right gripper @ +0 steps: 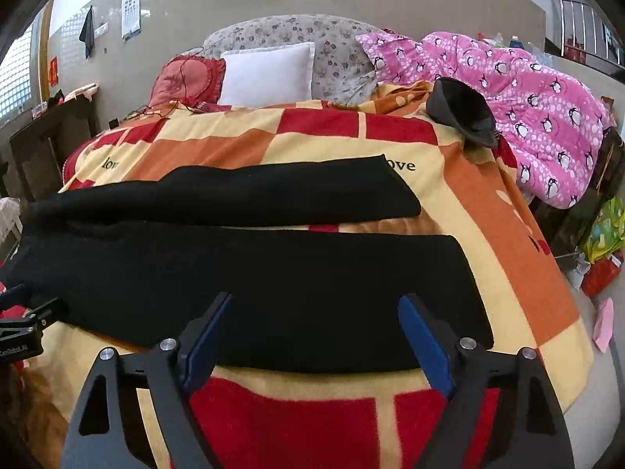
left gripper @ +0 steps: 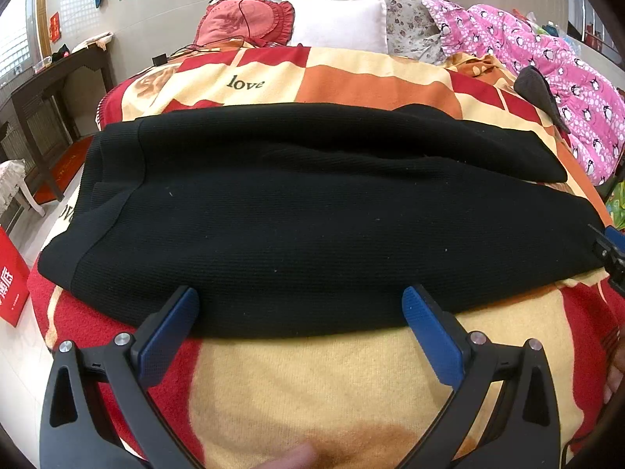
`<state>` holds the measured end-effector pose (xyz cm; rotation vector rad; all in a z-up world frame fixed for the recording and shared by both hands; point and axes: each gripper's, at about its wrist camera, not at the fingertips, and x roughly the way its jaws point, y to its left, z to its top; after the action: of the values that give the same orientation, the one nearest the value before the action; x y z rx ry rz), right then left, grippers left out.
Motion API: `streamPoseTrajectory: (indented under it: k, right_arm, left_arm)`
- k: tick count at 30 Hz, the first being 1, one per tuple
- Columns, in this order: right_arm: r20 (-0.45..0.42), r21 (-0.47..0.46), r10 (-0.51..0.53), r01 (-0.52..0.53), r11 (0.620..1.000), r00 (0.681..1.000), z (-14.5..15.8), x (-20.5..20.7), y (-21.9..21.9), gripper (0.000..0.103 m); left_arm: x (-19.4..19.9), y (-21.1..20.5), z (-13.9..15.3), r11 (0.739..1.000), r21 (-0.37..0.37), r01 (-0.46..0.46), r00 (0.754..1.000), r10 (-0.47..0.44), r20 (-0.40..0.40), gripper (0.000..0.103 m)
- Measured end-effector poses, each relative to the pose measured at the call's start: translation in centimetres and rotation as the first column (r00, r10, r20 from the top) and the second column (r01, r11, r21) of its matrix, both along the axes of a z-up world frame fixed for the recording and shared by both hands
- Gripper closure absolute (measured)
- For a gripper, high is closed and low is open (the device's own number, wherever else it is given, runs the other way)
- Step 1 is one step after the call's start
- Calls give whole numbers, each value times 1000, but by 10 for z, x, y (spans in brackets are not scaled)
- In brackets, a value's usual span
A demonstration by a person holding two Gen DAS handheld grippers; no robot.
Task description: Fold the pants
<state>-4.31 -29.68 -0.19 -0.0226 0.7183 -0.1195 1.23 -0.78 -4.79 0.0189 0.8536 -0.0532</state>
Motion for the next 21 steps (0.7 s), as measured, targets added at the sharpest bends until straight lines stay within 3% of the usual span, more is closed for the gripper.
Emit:
streamPoseTrajectory:
  k: [13,17,21]
  right_arm:
    - [-155,29,12,-7,1000,988,-17,20,-1,16]
    - [-163,33,9,-4,999,987,-19,20,-1,14]
    - [-191,40,0,8,999,981,-21,23,-4,2]
  left_arm:
    - [0,0,-1,1000,2,1,1000,-1,-1,0]
    - [-1,0,-1,1000,4,1,1000,-1,-1,0]
    - [-1,0,-1,1000,1,1,1000,-1,-1,0]
